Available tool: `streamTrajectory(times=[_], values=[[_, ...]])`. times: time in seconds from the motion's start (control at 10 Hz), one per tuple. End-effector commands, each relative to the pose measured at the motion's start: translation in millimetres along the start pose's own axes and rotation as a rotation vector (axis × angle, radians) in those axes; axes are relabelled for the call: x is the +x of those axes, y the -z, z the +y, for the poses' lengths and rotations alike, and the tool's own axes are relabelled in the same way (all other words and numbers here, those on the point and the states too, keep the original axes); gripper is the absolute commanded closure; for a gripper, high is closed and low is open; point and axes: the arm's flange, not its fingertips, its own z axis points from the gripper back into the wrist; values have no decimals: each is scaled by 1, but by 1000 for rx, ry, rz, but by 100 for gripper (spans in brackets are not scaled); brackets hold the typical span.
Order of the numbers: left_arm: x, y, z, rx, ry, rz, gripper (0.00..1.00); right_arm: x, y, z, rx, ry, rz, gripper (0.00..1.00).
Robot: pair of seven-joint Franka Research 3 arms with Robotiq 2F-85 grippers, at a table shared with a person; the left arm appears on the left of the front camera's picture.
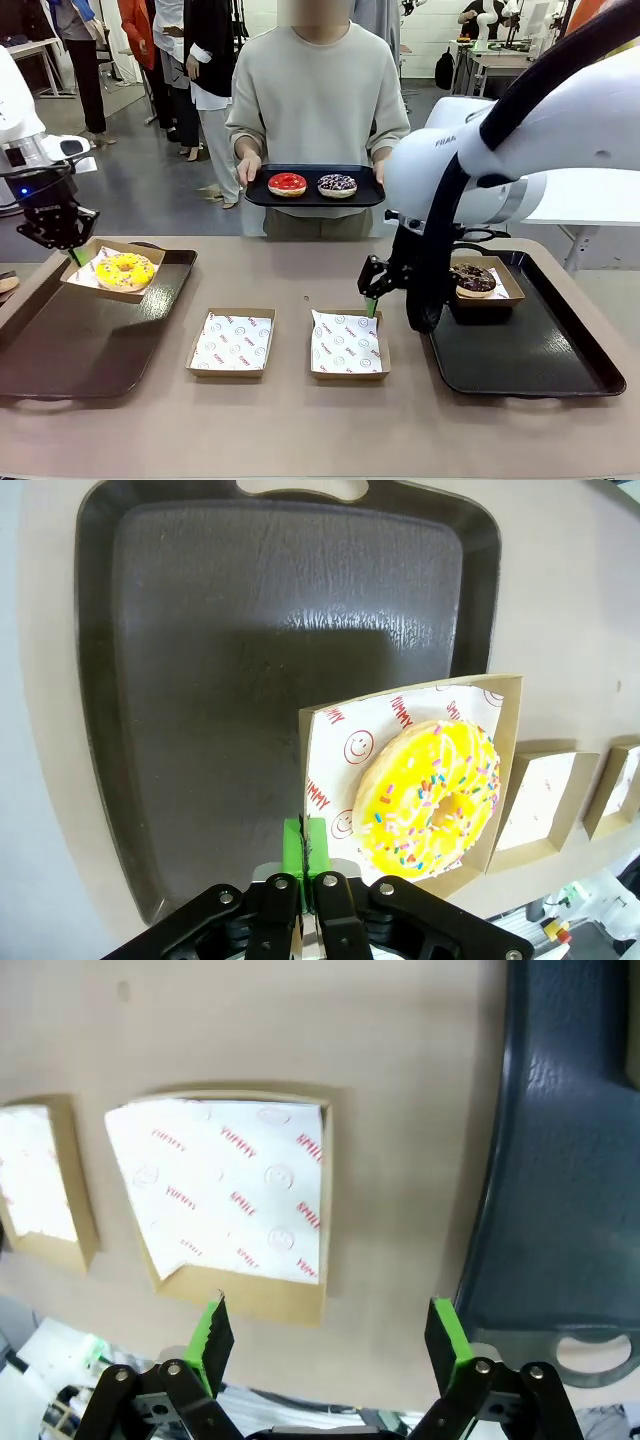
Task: Individually package the donuts and arrange them on the tray.
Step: Place the picked Paper togo box on the Handle tray while simultaneously picking up another Paper togo box from the table with the other hand.
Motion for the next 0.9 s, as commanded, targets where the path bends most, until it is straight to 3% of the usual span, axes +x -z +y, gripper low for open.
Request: streamTrajectory(times=[0.0, 0.8], values=[[3, 17, 9, -72, 26, -21, 99, 12, 14, 7, -55, 54, -51, 0], [40, 42, 10, -72, 73, -63, 99, 10, 51, 16, -114, 5, -63, 0]])
